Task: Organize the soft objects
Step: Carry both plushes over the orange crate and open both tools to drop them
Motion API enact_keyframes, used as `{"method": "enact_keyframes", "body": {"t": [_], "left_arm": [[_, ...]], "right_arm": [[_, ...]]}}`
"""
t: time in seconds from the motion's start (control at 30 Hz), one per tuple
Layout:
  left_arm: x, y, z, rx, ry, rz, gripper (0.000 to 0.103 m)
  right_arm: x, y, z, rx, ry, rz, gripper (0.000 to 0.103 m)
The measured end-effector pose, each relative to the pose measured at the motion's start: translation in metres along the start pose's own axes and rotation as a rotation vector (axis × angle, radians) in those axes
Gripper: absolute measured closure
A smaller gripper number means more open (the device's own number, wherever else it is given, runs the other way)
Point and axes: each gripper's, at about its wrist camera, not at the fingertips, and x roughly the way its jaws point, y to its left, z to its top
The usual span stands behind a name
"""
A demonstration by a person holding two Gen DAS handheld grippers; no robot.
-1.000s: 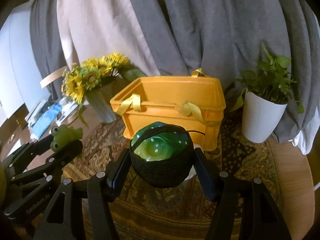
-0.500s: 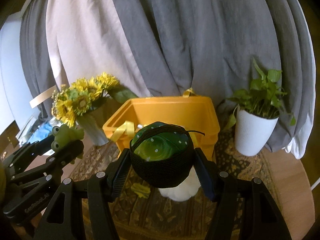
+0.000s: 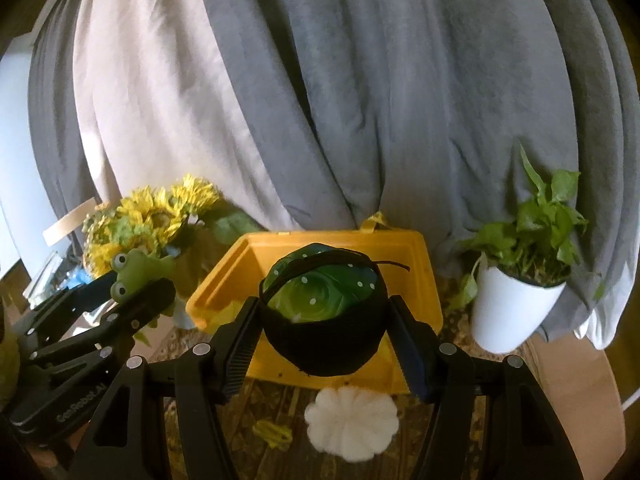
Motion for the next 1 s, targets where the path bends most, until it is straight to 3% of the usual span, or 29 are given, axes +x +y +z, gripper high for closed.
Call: {"method": "enact_keyframes", "body": {"t": [0.47, 0.63, 1.0], "left_arm": [[0.069, 0.004, 0.029, 0.03, 0.062, 0.008, 0.045], [0.101, 0.005, 0.036, 0.053, 0.126, -0.001, 0.045], [0.182, 0.005, 0.031, 0.077, 0.351, -0.04, 0.045]], "right_arm": [[0.07, -0.014, 0.039, 0.003, 0.069, -0.02, 0.039], [0.103, -0.024, 0.044, 0.016, 0.138, -0.018, 0.039], [0.168, -0.045, 0.046, 0.053, 0.31, -0.034, 0.039]]}}
